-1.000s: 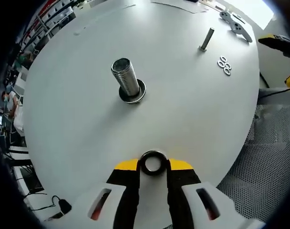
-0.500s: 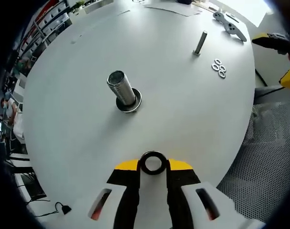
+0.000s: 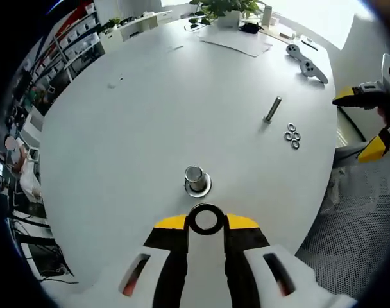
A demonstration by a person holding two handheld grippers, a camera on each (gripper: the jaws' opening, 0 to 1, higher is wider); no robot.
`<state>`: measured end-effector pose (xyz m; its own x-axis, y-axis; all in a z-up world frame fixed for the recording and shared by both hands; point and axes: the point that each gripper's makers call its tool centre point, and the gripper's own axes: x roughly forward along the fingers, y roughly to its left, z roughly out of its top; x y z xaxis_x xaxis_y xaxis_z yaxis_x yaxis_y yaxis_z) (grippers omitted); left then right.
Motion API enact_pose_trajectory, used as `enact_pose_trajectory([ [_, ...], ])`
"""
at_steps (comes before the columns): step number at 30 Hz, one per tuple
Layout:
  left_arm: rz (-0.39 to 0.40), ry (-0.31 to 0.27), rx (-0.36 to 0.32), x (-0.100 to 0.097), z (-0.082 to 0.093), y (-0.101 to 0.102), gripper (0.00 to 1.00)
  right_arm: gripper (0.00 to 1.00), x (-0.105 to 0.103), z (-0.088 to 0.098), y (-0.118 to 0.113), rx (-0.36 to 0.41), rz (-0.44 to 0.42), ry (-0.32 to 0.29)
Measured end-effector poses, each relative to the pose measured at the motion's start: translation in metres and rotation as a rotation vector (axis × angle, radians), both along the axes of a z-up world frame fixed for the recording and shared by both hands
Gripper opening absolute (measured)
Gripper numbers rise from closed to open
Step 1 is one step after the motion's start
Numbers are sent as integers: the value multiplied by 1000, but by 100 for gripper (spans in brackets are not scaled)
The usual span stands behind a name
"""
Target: Place the washer onto the threaded stud by aligning its center hole with the stud, sliding it down to the base, and recovering from edge contact or off-axis alignment until the washer reaches the visible bottom stop.
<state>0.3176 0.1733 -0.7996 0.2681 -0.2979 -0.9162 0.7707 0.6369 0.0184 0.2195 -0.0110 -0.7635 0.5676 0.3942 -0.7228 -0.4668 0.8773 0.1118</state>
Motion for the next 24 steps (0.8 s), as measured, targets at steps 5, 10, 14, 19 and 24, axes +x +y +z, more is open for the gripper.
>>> enact_pose_trajectory([
  [5,-21,-30,-2,11,8,-7,18,65,0,0,0,0,1,1],
  [10,-38,-39,4,19,10,-14,18,65,-1,0,0,-3,2,1],
  [14,-55,-39,17,26,10,-18,18,65,0,0,-1,-2,0,0],
  [19,-99,-28,55,30,7,-23,18,65,0,-1,0,-4,3,1],
  [24,-128,-12,80,32,3,-26,18,65,0,0,-2,-4,-1,0],
])
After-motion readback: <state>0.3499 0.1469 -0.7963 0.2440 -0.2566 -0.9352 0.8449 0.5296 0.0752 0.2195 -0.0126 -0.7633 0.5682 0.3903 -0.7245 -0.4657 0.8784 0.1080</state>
